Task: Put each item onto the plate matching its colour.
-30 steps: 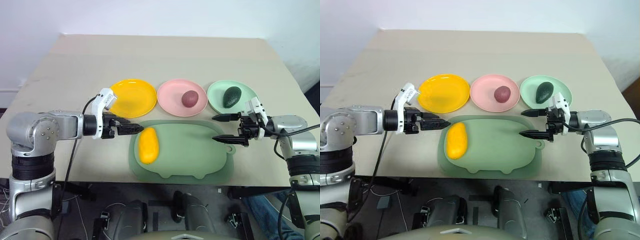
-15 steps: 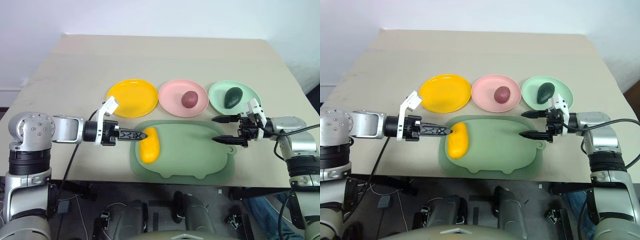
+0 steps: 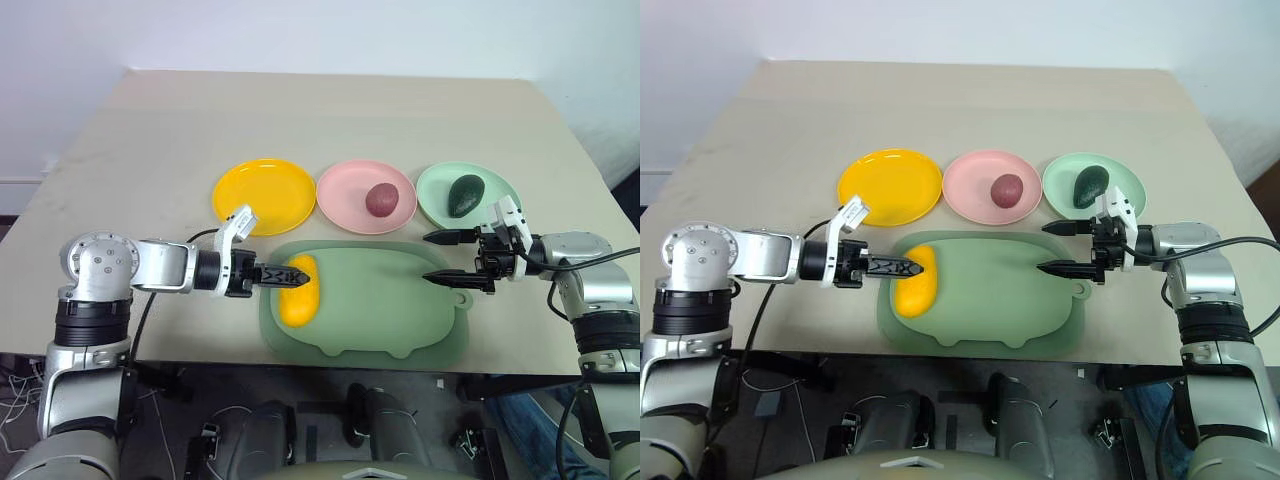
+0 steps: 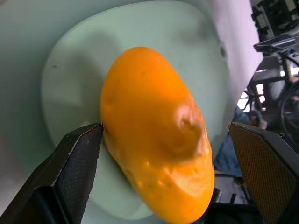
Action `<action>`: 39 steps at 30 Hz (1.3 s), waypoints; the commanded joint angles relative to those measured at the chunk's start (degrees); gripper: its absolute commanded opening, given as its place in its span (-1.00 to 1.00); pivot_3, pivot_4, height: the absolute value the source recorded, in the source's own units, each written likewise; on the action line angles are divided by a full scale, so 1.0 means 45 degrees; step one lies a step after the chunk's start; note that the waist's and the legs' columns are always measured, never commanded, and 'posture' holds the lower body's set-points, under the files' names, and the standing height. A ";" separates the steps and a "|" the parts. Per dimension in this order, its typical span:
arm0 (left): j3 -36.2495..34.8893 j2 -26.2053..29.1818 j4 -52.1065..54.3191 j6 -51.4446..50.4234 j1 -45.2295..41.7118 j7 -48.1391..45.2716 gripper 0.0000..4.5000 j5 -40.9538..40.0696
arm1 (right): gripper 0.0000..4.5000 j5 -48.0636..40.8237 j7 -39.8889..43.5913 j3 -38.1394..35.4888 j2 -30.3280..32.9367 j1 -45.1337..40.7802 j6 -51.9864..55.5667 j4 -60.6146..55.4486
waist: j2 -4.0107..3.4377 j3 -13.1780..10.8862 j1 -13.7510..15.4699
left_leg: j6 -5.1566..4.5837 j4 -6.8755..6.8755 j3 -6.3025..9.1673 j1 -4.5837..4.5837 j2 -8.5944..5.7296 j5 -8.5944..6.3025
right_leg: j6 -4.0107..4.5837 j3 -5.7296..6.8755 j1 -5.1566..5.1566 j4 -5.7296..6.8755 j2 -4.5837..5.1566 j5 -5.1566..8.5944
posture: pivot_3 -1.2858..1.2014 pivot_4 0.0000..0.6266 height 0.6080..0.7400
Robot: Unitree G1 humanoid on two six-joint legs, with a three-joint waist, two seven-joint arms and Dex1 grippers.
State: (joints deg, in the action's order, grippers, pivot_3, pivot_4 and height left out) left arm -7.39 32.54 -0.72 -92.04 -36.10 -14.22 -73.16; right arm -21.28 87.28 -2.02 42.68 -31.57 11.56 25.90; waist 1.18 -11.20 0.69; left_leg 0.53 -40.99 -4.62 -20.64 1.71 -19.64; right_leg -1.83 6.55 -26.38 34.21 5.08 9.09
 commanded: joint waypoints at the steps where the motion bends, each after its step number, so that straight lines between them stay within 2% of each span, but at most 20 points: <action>1: 0.0390 0.0002 0.0203 -0.0103 0.0322 0.0297 1.00 -0.0372 | 0.99 -0.0128 -0.0061 -0.0134 0.0094 -0.0067 0.0039 -0.0527 | 0.0000 0.0000 -0.0008 | 0.0000 0.0006 -0.0004 0.0012 0.0000 0.0000 | 0.0000 -0.0006 0.0002 0.0002 0.0000 0.0000 | 0.03 -0.52 1.00; 7: 0.1102 0.0181 0.0407 -0.0103 0.0523 0.0690 1.00 -0.0500 | 0.99 -0.0102 -0.0094 -0.0120 0.0113 -0.0060 0.0068 -0.0601 | -0.0002 0.0003 0.0008 | 0.0001 0.0013 -0.0007 0.0038 0.0000 -0.0001 | 0.0001 -0.0013 0.0024 0.0003 0.0001 0.0001 | 0.03 -0.52 1.00; 10: 0.0887 -0.0010 0.0160 -0.0103 0.0442 0.0840 1.00 -0.0526 | 0.99 -0.0123 -0.0142 -0.0129 0.0091 -0.0089 0.0161 -0.0651 | -0.0004 0.0004 0.0006 | 0.0002 0.0014 -0.0006 0.0043 -0.0001 -0.0001 | 0.0001 -0.0013 0.0028 0.0002 0.0002 0.0001 | 0.03 -0.52 1.00; 13: 0.0540 -0.0069 -0.0208 -0.0103 0.0296 0.1111 0.74 -0.0140 | 1.00 -0.0098 -0.0181 -0.0127 0.0090 -0.0067 0.0140 -0.0686 | -0.0006 0.0005 0.0012 | 0.0001 0.0013 -0.0005 0.0043 -0.0002 -0.0001 | 0.0001 -0.0012 0.0031 0.0002 0.0002 0.0001 | 0.03 -0.52 1.00; 15: 0.0580 0.0086 -0.0203 -0.0103 0.0221 0.1107 0.47 0.0033 | 1.00 -0.0135 -0.0172 -0.0132 0.0094 -0.0076 0.0216 -0.0705 | -0.0006 0.0005 0.0006 | 0.0001 0.0013 -0.0005 0.0042 -0.0004 -0.0001 | 0.0001 -0.0012 0.0032 0.0002 0.0002 0.0001 | 0.03 -0.52 1.00; 17: 0.0652 0.0168 -0.0138 -0.0103 0.0152 0.0991 0.33 0.0091 | 1.00 -0.0108 -0.0193 -0.0122 0.0088 -0.0106 0.0200 -0.0656 | -0.0005 0.0005 -0.0002 | 0.0002 0.0013 -0.0005 0.0044 -0.0003 -0.0001 | 0.0001 -0.0012 0.0031 0.0002 0.0000 0.0001 | 0.03 -0.52 1.00; 22: 0.0241 -0.0140 -0.0627 -0.0103 -0.0249 0.1145 0.33 0.0657 | 1.00 -0.0054 -0.0232 -0.0113 0.0073 -0.0193 0.0131 -0.0586 | -0.0006 0.0005 0.0001 | 0.0002 0.0012 -0.0005 0.0046 -0.0003 -0.0001 | 0.0001 -0.0012 0.0033 0.0004 0.0000 0.0001 | 0.03 -0.52 1.00; 27: 0.0359 0.0124 0.0060 0.0309 -0.0665 0.0281 0.33 0.1343 | 1.00 -0.0029 -0.0192 -0.0095 0.0067 -0.0186 0.0123 -0.0492 | -0.0005 0.0005 -0.0006 | 0.0002 0.0012 -0.0006 0.0045 -0.0003 -0.0001 | 0.0001 -0.0011 0.0031 0.0004 -0.0002 0.0001 | 0.03 -0.52 1.00; 30: 0.0385 0.0551 0.0989 0.2050 -0.0997 -0.0905 0.33 0.2234 | 1.00 -0.0039 -0.0175 -0.0099 0.0050 -0.0156 0.0109 -0.0466 | -0.0006 0.0004 -0.0012 | 0.0003 0.0012 -0.0007 0.0040 -0.0003 -0.0001 | 0.0001 -0.0011 0.0024 0.0004 -0.0002 0.0001 | 0.03 -0.52 1.00; 33: -0.0549 0.0519 0.1497 0.4312 -0.1139 -0.2717 0.33 0.2433 | 1.00 -0.0034 -0.0160 -0.0076 0.0035 -0.0161 0.0113 -0.0463 | -0.0006 0.0003 0.0013 | 0.0004 0.0012 -0.0016 0.0029 -0.0002 -0.0001 | 0.0001 -0.0010 0.0015 0.0001 0.0000 0.0001 | 0.03 -0.52 1.00; 39: -0.1026 0.1178 0.0807 0.6002 -0.1311 -0.4152 0.33 0.3397 | 1.00 0.0010 -0.0186 0.0029 -0.0056 -0.0435 0.0048 -0.0247 | -0.0009 0.0002 -0.0020 | 0.0003 0.0017 -0.0046 0.0034 -0.0001 -0.0002 | 0.0002 -0.0010 0.0014 -0.0002 -0.0007 0.0002 | 0.03 -0.52 1.00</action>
State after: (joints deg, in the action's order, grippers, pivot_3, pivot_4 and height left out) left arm -9.80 36.81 3.58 -68.15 -40.87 -31.27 -59.32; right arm -20.96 86.36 -1.36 42.39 -32.04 12.43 25.05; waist 1.14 -11.20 0.60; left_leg 0.54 -40.91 -4.83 -20.50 1.71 -19.64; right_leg -1.82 6.51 -26.32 34.20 5.04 9.10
